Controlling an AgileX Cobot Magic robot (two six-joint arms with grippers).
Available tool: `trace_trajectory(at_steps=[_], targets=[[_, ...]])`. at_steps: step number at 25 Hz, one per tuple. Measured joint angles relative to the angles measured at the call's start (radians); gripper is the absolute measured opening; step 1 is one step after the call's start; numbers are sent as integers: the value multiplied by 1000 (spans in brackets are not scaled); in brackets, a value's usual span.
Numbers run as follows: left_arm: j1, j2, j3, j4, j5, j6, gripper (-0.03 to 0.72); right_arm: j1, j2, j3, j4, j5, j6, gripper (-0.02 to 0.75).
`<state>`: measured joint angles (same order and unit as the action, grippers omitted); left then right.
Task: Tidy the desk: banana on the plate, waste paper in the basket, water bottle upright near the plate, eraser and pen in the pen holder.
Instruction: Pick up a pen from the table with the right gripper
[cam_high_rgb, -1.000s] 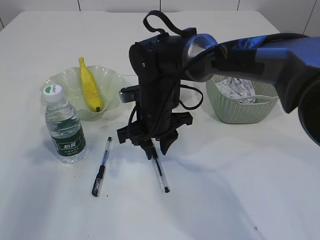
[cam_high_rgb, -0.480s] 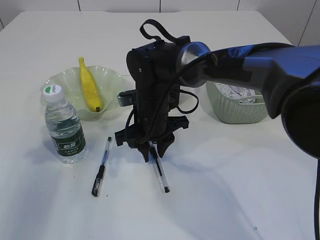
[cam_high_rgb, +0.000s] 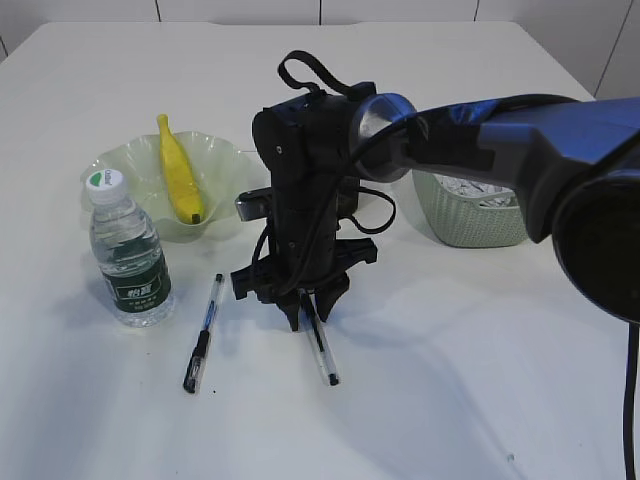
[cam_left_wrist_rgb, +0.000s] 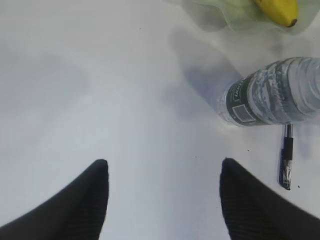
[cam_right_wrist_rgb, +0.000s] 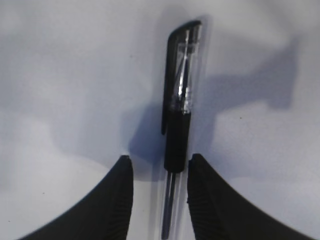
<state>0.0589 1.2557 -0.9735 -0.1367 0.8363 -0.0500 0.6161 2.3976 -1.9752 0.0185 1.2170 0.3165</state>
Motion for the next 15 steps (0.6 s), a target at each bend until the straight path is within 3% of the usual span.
trace_trajectory(at_steps=[9,15], targets=[[0,0,0,0,0,0,486,0,13,0,-2,0,-23,276],[0,0,0,0,0,0,485,0,13,0,-2,0,-27,196]])
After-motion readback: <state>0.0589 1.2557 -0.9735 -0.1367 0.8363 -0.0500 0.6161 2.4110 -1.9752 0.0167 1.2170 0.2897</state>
